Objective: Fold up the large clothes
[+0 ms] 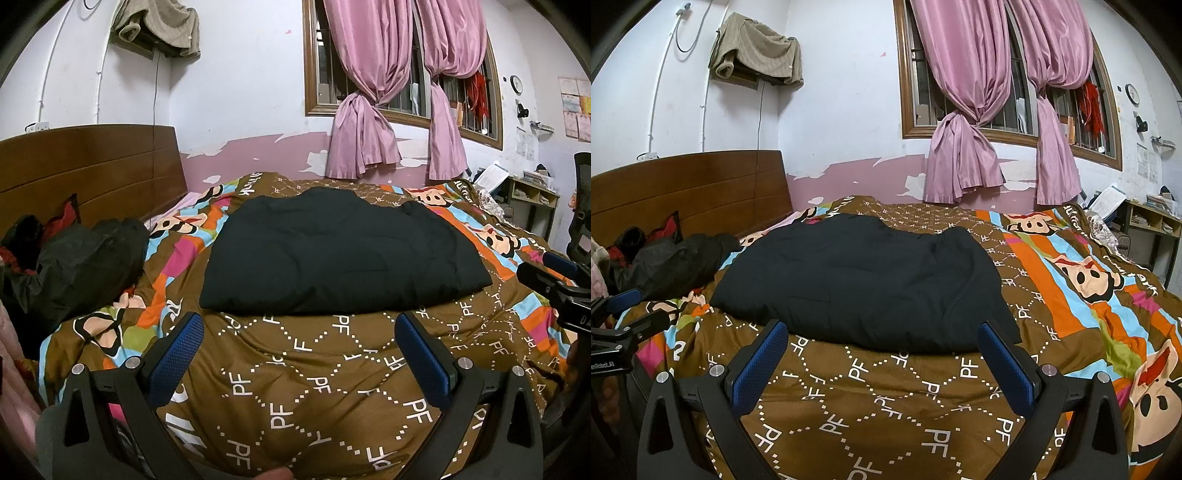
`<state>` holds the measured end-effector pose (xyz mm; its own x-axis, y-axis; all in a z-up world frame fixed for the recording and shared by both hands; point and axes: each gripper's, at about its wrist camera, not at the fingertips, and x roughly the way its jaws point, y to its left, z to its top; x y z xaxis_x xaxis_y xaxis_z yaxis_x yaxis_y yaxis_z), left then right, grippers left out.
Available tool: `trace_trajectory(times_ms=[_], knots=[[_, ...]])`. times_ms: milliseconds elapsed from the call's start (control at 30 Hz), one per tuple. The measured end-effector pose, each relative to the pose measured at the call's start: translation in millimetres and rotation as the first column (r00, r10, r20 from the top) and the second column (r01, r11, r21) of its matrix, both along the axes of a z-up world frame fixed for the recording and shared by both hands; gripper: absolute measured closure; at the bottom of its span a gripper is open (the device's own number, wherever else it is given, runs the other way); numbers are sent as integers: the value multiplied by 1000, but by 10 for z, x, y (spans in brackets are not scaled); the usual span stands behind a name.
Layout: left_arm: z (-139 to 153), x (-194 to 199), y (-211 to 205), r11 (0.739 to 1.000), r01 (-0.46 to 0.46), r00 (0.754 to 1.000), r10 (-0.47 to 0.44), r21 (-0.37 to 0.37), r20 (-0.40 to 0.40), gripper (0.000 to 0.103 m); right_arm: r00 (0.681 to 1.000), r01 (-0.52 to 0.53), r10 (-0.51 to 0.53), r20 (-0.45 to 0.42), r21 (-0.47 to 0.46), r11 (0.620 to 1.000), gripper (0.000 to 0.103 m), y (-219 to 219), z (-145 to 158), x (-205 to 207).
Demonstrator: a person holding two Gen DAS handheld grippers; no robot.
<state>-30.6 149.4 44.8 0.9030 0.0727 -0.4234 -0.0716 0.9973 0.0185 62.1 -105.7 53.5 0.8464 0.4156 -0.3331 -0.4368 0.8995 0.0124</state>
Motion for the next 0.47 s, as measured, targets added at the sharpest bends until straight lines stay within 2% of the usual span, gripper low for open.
trace_trajectory(times_ms=[467], knots=[[2, 8, -12, 1000, -1, 1000, 1, -4, -9, 1, 1000, 0, 0, -1, 1, 1000, 0, 9, 19, -5]])
